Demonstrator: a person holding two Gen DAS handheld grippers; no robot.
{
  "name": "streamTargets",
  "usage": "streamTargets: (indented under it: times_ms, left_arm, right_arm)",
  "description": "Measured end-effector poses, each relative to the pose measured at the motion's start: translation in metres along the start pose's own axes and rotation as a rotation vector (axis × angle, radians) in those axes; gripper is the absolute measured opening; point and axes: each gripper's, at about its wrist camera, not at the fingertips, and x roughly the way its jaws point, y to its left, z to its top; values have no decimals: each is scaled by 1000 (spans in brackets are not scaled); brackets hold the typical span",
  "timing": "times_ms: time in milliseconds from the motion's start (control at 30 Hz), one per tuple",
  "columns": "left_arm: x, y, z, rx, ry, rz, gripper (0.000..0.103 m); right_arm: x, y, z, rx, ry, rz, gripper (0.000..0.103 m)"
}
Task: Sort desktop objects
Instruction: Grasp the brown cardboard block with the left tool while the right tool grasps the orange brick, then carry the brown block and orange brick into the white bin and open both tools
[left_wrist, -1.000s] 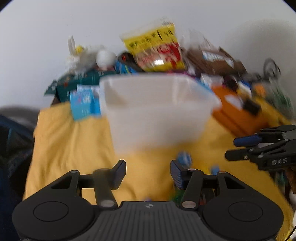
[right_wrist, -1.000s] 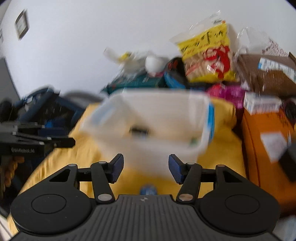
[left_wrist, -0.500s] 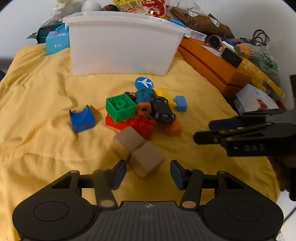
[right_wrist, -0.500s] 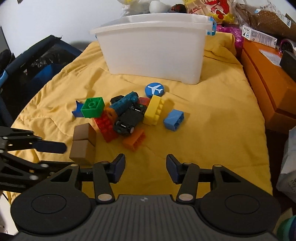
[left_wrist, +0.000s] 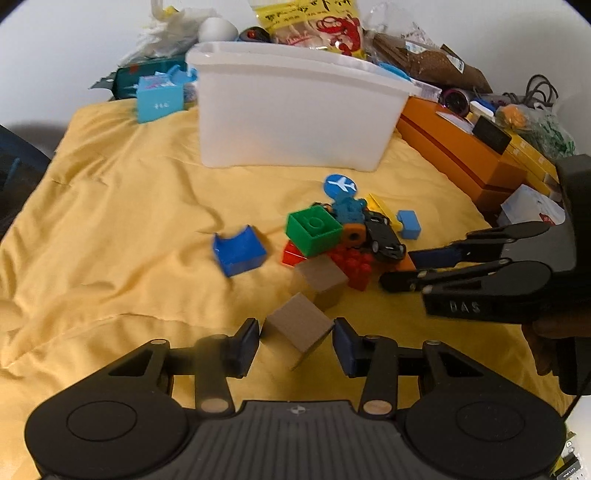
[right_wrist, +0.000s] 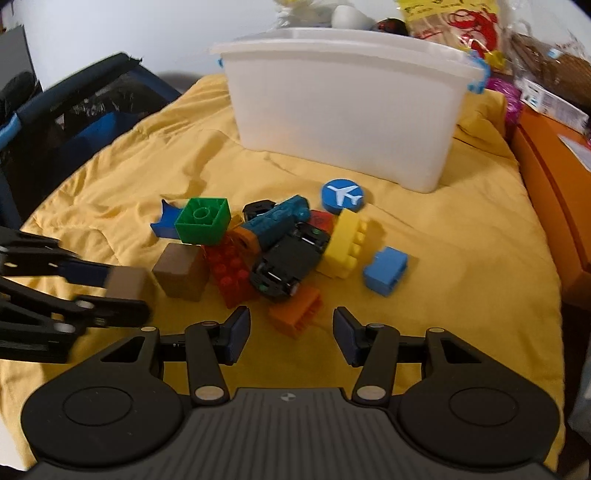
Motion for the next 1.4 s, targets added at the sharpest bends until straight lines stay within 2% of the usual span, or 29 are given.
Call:
streamTargets:
  times_ms: [33, 67, 100, 267, 400, 533, 800, 900, 1133, 1400]
  left_arm:
    - [-2, 2, 1, 3, -7, 1, 47]
    - [-4, 2, 3, 7, -17, 2, 47]
    - [-7, 2, 4, 10, -27, 2, 47]
    - [-16, 4, 15, 0, -67, -7, 47]
    - [-22, 11, 27, -25, -91, -11, 47]
    - [-30, 16, 48, -38, -124, -9, 47]
    - [-38, 25, 129, -29, -189, 11, 48]
    - [-35, 29, 162, -25, -186, 13, 48]
    - [-28, 30, 226, 3, -181, 25, 48]
    - [-12, 26, 267, 12, -143, 9, 48]
  right_arm:
    - [3, 1, 0, -6, 1, -15, 43]
    - [2, 0, 1, 0, -5, -14, 33]
    - [0, 0, 1, 5, -14, -4, 29]
    - [-19, -3, -5, -4, -39, 16, 28]
    - [-37, -13, -8, 51, -61, 9, 28]
    - [-59, -22, 2, 107, -120, 10, 28]
    - [-93, -47, 72, 164, -290, 32, 28]
    - [-94, -60, 103, 181, -322, 38, 28]
    - [-83, -90, 166, 219, -311, 43, 28]
    - [-66, -105, 201, 219, -236, 37, 28]
